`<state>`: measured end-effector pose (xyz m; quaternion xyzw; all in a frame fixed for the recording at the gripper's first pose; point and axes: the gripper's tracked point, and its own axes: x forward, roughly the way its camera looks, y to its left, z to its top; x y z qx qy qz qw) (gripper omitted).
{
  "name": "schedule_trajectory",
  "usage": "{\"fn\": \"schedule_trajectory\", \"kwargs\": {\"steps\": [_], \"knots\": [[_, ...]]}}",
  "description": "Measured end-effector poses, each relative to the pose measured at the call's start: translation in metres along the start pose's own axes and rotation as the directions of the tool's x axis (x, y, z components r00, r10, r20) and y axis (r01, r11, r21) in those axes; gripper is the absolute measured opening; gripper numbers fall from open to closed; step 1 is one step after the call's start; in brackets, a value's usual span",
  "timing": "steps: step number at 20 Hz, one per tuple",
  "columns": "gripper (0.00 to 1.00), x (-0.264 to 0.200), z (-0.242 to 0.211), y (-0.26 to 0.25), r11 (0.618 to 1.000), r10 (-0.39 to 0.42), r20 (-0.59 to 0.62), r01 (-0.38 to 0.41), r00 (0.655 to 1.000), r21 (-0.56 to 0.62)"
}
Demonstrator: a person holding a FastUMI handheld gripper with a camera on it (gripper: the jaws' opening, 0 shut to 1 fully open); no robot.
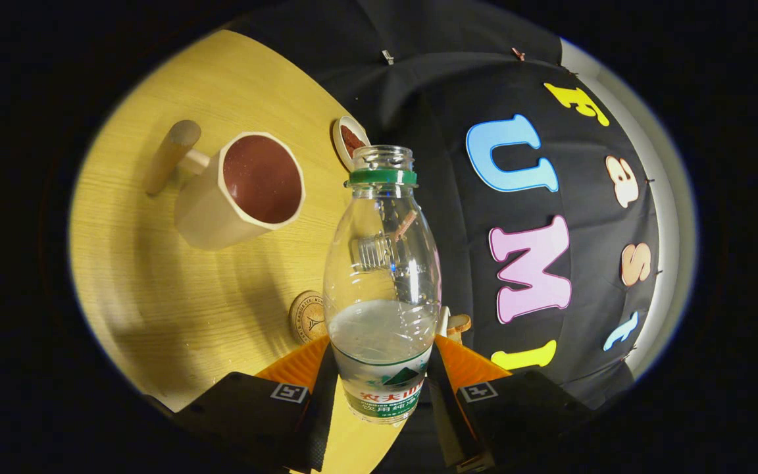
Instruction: Take the bottle from table, then pour the juice into the cup, finally place the bottle on the coaster
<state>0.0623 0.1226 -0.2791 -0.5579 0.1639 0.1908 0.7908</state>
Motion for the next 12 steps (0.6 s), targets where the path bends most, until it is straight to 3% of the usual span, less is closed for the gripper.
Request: {"fn": "schedule_trajectory", "kwargs": {"steps": [12], "knots": [[0.68,0.0033,-0.0077,0.0047,0.989,0.013,-0.044,-0.019,0.999,-0.149]]}}
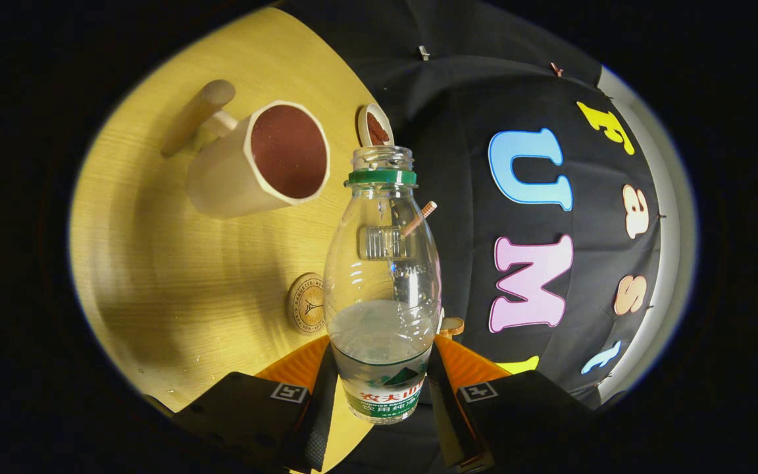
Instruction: Take the bottle from table, then pour the juice into the cup, finally place the bottle on the coaster
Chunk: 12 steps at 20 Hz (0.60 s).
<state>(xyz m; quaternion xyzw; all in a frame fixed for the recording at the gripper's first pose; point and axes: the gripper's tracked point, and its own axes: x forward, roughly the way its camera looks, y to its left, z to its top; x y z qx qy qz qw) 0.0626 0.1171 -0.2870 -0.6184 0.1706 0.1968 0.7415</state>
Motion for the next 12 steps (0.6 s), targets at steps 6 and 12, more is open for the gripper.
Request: {"fn": "schedule_trajectory", "kwargs": {"steps": [6,12], "knots": [[0.68,0.0023,-0.0050,0.0015,0.999,-0.002,-0.027,0.001,1.000,-0.046],[0.68,0.0069,0.0016,-0.0030,0.992,-0.012,-0.010,0.011,1.000,-0.122]]}}
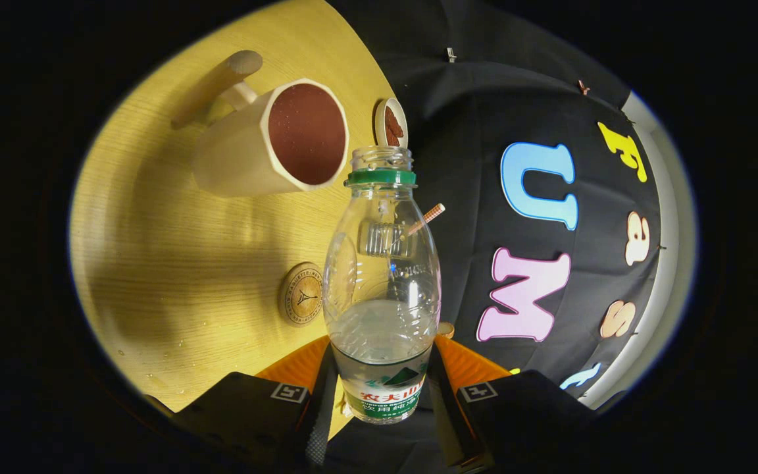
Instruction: Take the bottle from table, then pour the juice into the cup, finally place the bottle on the coaster
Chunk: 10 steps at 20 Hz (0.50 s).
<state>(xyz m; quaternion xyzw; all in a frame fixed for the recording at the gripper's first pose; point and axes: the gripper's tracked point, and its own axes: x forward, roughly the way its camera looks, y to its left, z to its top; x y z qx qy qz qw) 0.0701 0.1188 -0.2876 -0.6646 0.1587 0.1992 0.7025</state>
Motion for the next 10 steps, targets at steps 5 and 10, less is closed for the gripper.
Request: {"fn": "schedule_trajectory", "kwargs": {"steps": [5,10], "knots": [[0.68,0.0075,-0.0029,-0.0024,0.998,-0.003,0.011,0.004,1.000,-0.064],[0.68,0.0085,0.0044,-0.0120,0.993,-0.012,0.052,0.018,0.999,-0.118]]}}
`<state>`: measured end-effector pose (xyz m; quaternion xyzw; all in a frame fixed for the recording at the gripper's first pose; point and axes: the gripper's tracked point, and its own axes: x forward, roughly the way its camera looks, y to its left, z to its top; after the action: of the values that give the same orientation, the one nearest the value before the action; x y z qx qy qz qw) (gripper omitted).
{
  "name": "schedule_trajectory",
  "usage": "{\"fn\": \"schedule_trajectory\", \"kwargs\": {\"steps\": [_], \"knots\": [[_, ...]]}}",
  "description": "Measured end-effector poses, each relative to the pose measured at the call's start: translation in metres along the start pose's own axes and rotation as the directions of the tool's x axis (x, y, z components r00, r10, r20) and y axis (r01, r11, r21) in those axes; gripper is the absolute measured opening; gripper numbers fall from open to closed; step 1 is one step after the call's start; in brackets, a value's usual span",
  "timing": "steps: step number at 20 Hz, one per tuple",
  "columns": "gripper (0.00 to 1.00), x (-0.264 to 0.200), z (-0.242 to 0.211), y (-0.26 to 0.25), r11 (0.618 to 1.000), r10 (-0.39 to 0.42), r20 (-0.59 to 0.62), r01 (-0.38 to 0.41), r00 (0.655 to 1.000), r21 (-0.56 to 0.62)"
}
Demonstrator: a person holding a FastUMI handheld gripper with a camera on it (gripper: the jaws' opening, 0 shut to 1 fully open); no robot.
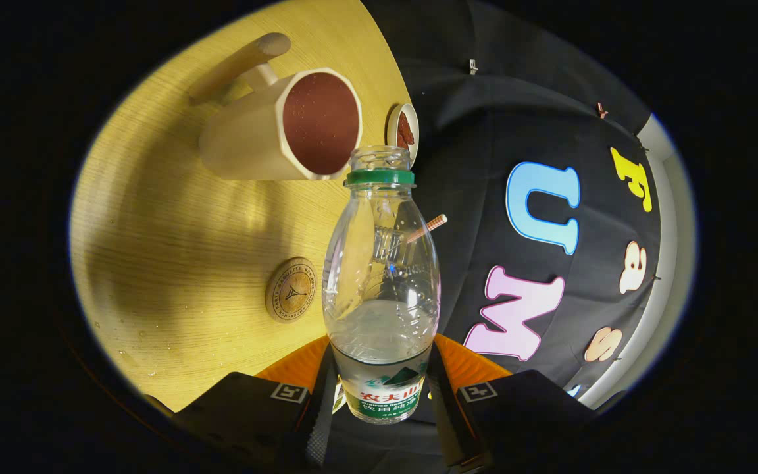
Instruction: Take the bottle from table, then pour the juice into the cup, finally place the bottle on the coaster
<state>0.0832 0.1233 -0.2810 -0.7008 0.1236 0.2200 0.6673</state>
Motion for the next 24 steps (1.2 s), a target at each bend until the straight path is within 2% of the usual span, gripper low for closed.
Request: {"fn": "schedule_trajectory", "kwargs": {"steps": [7,18,24], "knots": [[0.68,-0.002,0.009,-0.005,0.996,-0.025,-0.006,0.024,1.000,-0.086],[0.68,-0.011,-0.004,-0.023,0.981,-0.068,-0.092,0.050,0.993,-0.188],[0.68,-0.013,0.007,-0.030,0.964,-0.097,-0.059,0.079,0.994,-0.256]]}}
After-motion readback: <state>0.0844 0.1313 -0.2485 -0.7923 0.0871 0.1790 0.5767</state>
